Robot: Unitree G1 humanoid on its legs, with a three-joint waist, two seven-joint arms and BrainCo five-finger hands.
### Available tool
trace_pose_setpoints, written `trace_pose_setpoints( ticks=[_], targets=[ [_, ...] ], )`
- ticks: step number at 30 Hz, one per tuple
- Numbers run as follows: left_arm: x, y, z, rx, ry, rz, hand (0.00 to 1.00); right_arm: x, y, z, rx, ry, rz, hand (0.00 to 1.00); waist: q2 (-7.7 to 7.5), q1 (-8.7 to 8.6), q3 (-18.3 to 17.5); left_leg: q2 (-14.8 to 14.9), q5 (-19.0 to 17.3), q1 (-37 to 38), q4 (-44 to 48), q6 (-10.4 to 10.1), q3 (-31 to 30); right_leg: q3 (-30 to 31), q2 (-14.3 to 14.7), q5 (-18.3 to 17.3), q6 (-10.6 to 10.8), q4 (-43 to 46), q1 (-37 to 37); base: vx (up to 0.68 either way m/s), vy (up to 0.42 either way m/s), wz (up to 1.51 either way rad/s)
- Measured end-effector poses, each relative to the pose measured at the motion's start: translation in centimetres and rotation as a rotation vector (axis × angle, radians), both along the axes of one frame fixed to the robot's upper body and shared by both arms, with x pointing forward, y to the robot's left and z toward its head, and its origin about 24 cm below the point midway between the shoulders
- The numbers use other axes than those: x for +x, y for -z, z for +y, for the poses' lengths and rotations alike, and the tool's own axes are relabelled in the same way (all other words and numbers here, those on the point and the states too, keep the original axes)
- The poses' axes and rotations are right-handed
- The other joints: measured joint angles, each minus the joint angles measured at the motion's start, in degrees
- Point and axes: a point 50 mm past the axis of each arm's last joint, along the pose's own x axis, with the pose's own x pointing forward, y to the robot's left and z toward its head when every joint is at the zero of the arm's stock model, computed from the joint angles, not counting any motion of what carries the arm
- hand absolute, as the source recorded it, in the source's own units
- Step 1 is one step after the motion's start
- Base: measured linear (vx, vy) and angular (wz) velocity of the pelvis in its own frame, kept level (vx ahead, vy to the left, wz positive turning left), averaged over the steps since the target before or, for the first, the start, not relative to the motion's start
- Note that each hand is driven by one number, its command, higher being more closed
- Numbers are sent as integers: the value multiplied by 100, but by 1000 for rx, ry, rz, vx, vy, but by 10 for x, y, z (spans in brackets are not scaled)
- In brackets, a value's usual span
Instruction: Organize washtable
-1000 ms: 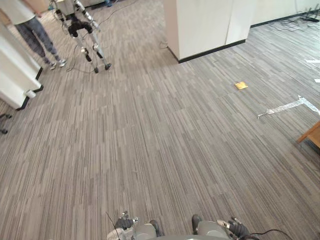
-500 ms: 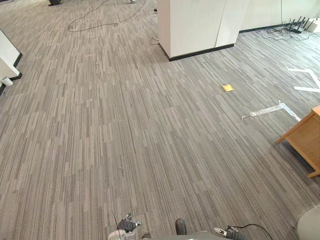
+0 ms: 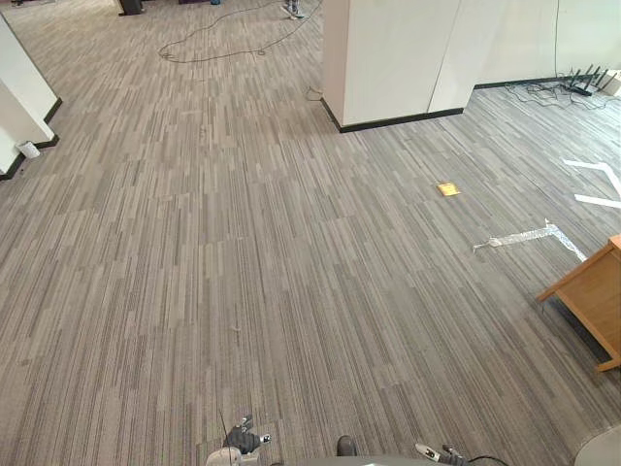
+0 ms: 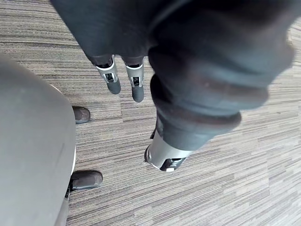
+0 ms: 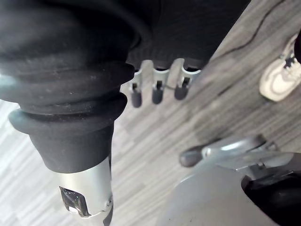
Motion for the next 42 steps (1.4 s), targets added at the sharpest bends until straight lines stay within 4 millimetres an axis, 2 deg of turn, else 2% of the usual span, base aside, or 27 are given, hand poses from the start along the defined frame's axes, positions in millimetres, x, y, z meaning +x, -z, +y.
trace_pose_setpoints(
  ticks=[1, 2, 4, 6, 7, 10, 15, 18, 19, 20, 21, 22, 23, 24, 25, 26, 27, 30, 33, 35, 36, 37, 38, 39, 40, 41, 42],
  targets=[
    [1, 0, 0, -1, -1, -4, 0, -1, 0, -2, -4, 16, -1, 0, 53, 6, 32, 50, -119, -102, 166, -26, 40, -88, 11, -124, -28, 160, -49, 58, 40, -12],
    [4, -1, 1, -2, -12, -17, 0, -1, 0, -3, -2, 28, -3, 0, 26, 12, 67, 124, -342, -329, 701, -87, 75, -208, -11, -371, -32, 581, -257, 50, 38, -12],
    [6, -3, 8, 4, -47, -31, 0, -1, 0, 0, 7, 36, -4, 0, -69, -10, 184, 108, -419, -659, 1585, -163, 202, -269, -128, -661, -63, 1030, -393, -14, -9, 8],
    [9, -6, 15, -5, -128, -62, 0, -15, 3, 2, 18, 54, 40, 0, -281, 13, 294, 80, -245, -1125, 2908, -439, 285, -310, -381, -1025, -71, 1491, -328, 28, -32, 32],
    [10, -6, 18, -18, -193, -74, 0, -20, 4, 5, 27, 67, 52, 0, -233, 0, 375, 102, -228, -1450, 3622, -594, 254, -351, -481, -1174, -75, 1568, -143, 141, 19, 38],
    [7, -6, 18, -54, -314, -92, 0, -27, 4, 1, 13, 90, 72, 0, -127, 8, 434, 113, -412, -1893, 3742, -345, 342, -438, -702, -1263, 40, 1448, 108, 136, 89, 26],
    [8, -7, 21, -48, -358, -104, 0, -2, 1, -2, -14, 3, 21, 0, -35, 13, 494, 508, -287, -2185, 1164, -407, 362, -355, -897, -1596, 467, 1387, 423, 309, 176, -2],
    [12, -8, 18, -51, -356, -119, 0, 3, -1, -7, -37, -49, 17, 0, 83, 27, 543, 789, -287, -2263, 884, -397, 681, -279, -999, -1944, 852, 1315, 836, 468, 387, -20],
    [11, -8, 23, -40, -354, -121, 0, 5, 0, -2, -32, -80, 17, 0, -64, 53, 503, 715, 303, -2311, 1231, -263, 745, -160, -1270, -2104, 1023, 1319, 956, 547, 483, -64],
    [12, -9, 27, -27, -346, -127, 0, 7, 1, 4, -19, -91, 12, 0, -206, 141, 314, 452, 437, -2417, 1607, -163, 837, -13, -1629, -2079, 1074, 1378, 906, 587, 454, -67],
    [13, -10, 28, -18, -332, -128, 0, 9, 1, 8, -11, -92, 7, 0, -293, 145, 243, 349, 407, -2540, 1829, -117, 824, 44, -1768, -2036, 1142, 1502, 797, 613, 420, -52],
    [18, -11, 29, -1, -298, -136, 0, 11, 1, 10, -3, -100, -2, 0, -388, 98, 216, 178, 107, -2654, 2213, 188, 903, 149, -2002, -1885, 1356, 2047, 500, 630, 422, -6],
    [23, -12, 29, 23, -240, -136, 0, 12, 1, 10, -1, -98, 1, 0, -414, 4, 217, 14, -162, -2583, 2439, 366, 964, 210, -2155, -1596, 1372, 2794, 250, 756, 526, 16],
    [26, -12, 26, 48, -169, -120, 0, 13, 1, 12, 5, -88, 0, 0, -425, -22, 217, -111, -288, -2417, 2425, 486, 1005, 221, -2248, -1217, 1297, 3445, 29, 629, 432, 27],
    [27, -12, 23, 57, -117, -112, 0, 12, 1, 11, 2, -86, 3, 0, -415, -22, 220, -195, -398, -2156, 2307, 576, 1066, 232, -2304, -613, 1271, 4026, -218, 741, 427, 15],
    [28, -11, 18, 59, -60, -105, 0, 14, 0, 9, -6, -91, -7, 0, -336, -31, 274, -319, -463, -1650, 1964, 674, 1096, 308, -2283, -308, 1297, 4830, -454, 593, 307, 3],
    [29, -11, 14, 56, -38, -103, 0, 15, 0, 8, -8, -89, -10, 0, -323, -10, 283, -367, -471, -1356, 1735, 687, 1095, 308, -2211, -366, 1262, 5190, -553, 684, 333, -1],
    [31, -10, 1, 37, 47, -101, 0, 20, -3, 5, -22, -96, -40, 0, -231, -70, 328, -455, -474, -62, 773, 692, 1016, -456, -1891, -1241, 828, 6063, -1013, 433, 157, 12],
    [41, -11, -9, 7, 84, -109, 0, 27, -6, 2, -33, -71, -84, 0, -126, -211, 448, -318, -503, 461, 676, 739, 932, -1359, -1381, -1802, 553, 5221, -1791, 501, 17, 23],
    [36, -9, -13, -9, 75, -87, 0, 29, -8, 0, -36, -45, -101, 0, -68, -320, 566, -231, -527, 717, 675, 734, 876, -1502, -1100, -1643, 528, 4018, -2034, 429, -111, 35],
    [34, -8, -13, -14, 60, -80, 0, 26, -7, 1, -30, -24, -100, 0, -109, -350, 609, -237, -592, 845, 668, 661, 856, -1462, -1039, -1290, 569, 3227, -2064, 589, -215, 67],
    [31, -7, -12, -22, 39, -71, 0, 16, -5, 4, -14, 11, -79, 0, -193, -340, 631, -267, -814, 963, 668, 501, 791, -1366, -1035, -468, 558, 2144, -2006, 578, -217, 77],
    [32, -6, -15, -39, 4, -69, 0, 9, -3, 4, 3, 66, -62, 0, -109, -359, 727, -196, -1018, 1146, 610, 246, 668, -1537, -943, 79, 112, 2016, -1789, 463, -162, 59],
    [33, -6, -18, -54, -14, -73, 0, 11, -3, 0, 1, 95, -63, 0, -21, -332, 766, -168, -1024, 1139, 575, 225, 642, -1579, -916, -37, 274, 2162, -1829, 381, -110, 41],
    [35, -8, -17, -67, -44, -90, 0, 13, -3, 1, 16, 162, -75, 0, -81, -331, 838, -438, -979, 1174, 575, 210, 424, -1583, -1127, -311, 448, 2677, -1981, 297, -83, 38],
    [35, -7, -18, -82, -83, -91, 0, 9, -2, 3, 28, 206, -75, 0, -166, -367, 888, -702, -568, 1289, 456, 219, 276, -1644, -1407, -597, 593, 3400, -2106, 263, -73, 52],
    [35, -7, -17, -88, -108, -92, 0, 6, -1, 6, 34, 213, -70, 0, -204, -391, 903, -733, -498, 1335, 433, 265, 452, -1689, -1555, -692, 472, 3863, -2210, 222, -122, 90]
  ],
)
